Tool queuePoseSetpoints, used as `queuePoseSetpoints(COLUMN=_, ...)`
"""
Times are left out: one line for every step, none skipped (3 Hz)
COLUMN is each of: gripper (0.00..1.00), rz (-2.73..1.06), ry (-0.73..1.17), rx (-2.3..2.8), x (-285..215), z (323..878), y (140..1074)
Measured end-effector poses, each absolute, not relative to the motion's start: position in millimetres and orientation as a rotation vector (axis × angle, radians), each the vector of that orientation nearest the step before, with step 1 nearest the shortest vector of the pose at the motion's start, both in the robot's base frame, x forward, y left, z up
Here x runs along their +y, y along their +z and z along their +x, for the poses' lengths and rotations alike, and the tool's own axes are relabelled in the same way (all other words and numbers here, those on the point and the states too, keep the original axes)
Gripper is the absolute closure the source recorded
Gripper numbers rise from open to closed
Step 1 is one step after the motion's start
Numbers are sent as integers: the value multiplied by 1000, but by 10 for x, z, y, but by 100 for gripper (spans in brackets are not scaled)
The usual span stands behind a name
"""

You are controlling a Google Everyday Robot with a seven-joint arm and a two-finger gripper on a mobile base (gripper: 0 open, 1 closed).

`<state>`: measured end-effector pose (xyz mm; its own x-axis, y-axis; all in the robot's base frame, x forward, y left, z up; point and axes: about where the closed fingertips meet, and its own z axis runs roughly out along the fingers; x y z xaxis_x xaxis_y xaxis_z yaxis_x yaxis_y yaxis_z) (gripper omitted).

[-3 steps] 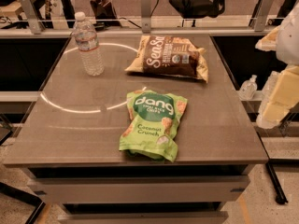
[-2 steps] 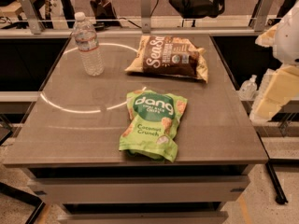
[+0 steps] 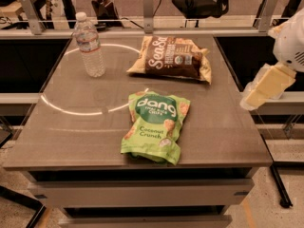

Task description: Pick brown chip bag

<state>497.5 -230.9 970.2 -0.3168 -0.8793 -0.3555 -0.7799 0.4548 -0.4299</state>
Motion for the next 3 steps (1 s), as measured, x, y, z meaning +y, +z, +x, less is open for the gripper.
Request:
queuePoseSetpoints(gripper=0, rz=-1239, ry=-181, rx=2150, x=-2443, z=5147, y=9630)
queuePoseSetpoints(gripper=0, rz=-1117, ry=-28, rx=2108, x=-2513, z=5318, y=9501)
queuePoseSetpoints(gripper=0, rz=-1034, ry=95, rx=2063, x=-2530, z=5488, y=9430)
